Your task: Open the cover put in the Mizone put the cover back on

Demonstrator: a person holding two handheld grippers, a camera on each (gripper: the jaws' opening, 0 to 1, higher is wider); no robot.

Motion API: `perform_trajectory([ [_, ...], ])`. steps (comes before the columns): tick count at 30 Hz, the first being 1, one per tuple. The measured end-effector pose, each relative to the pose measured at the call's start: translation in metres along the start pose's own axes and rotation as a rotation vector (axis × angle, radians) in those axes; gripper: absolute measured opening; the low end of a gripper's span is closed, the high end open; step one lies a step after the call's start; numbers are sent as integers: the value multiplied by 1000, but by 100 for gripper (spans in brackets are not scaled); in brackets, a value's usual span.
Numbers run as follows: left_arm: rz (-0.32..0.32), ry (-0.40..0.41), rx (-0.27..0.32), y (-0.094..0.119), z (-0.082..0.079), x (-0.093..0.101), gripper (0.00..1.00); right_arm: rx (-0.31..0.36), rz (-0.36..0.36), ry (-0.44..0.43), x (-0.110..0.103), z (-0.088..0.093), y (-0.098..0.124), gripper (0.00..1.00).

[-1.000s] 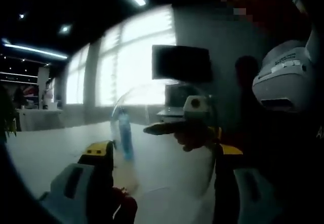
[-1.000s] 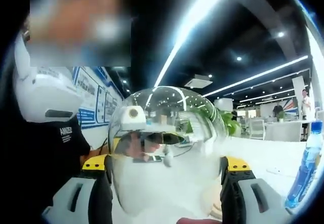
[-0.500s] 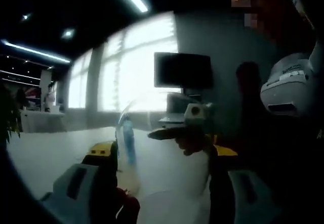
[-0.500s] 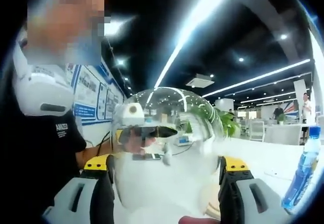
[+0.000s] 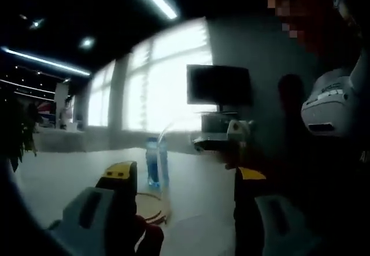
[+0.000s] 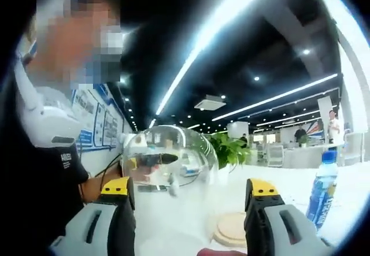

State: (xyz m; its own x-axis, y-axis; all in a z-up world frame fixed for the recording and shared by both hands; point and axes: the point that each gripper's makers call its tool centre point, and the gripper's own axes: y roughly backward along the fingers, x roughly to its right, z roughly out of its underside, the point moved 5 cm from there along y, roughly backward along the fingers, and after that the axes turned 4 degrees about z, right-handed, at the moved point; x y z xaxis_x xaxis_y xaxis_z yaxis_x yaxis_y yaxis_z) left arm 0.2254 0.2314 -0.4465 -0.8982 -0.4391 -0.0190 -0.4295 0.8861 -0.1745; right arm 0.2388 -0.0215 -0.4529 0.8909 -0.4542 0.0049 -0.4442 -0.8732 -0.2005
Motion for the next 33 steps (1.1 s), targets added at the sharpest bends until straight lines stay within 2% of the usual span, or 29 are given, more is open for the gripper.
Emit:
perform_trajectory([
  [6, -43, 15, 13, 4, 0, -14, 52, 28, 85, 4, 13, 0, 11, 64],
  [10, -48, 18, 13, 4, 2, -15, 51, 27, 196, -54, 32, 5, 17, 55],
  [13, -80, -11, -7, 6, 6, -19, 46, 44, 286, -93, 43, 5, 24, 50],
  [17, -99, 0, -1, 8, 9, -22, 46, 53, 295, -91, 41, 5, 30, 49],
  [21, -134, 34, 3, 10, 12, -28, 46, 40, 336, -52, 39, 7, 34, 45],
  [24, -153, 27, 30, 12, 12, -30, 52, 27, 344, -33, 40, 10, 34, 44],
  [25, -196, 22, 54, 14, 10, -35, 52, 12, 350, -30, 41, 11, 35, 44],
  [26, -237, 9, 63, 16, 9, -38, 47, 17, 352, -26, 41, 11, 35, 44],
  [27, -269, -2, 61, 18, 9, -41, 44, 18, 351, -27, 41, 11, 36, 44],
  [29, -262, 25, 23, 18, 13, -42, 43, 16, 353, -43, 44, 11, 37, 44],
  [31, -295, 18, 24, 20, 14, -47, 42, 26, 375, -39, 45, 9, 38, 43],
  [33, -283, 27, 10, 20, 18, -46, 41, 28, 375, -21, 43, 9, 39, 41],
])
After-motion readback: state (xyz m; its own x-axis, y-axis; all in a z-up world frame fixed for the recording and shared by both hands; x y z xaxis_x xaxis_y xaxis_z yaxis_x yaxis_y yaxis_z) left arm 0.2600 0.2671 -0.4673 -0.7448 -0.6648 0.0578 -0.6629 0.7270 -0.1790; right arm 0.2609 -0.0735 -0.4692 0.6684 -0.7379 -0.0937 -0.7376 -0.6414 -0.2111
